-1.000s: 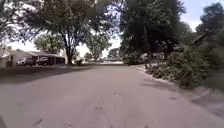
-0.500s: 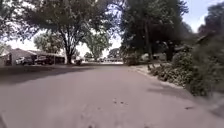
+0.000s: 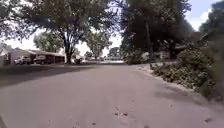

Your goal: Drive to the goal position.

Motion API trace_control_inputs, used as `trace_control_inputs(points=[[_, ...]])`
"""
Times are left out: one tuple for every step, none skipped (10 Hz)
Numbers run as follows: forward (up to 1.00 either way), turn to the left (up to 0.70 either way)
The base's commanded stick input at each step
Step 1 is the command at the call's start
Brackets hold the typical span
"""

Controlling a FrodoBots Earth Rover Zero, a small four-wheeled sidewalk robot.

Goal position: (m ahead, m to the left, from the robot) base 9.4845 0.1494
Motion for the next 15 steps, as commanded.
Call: trace_control_inputs(points=[[0.7, 0.0], [0.7, 0.0], [0.7, 0.0], [0.7, -0.01], [0.7, -0.24], [0.7, -0.35], [0.7, -0.35], [0.7, -0.35], [0.7, -0.35], [0.7, -0.29], [0.7, -0.04], [0.7, 0.0], [0.7, 0.0], [0.7, 0.0], [0.7, 0.0]])
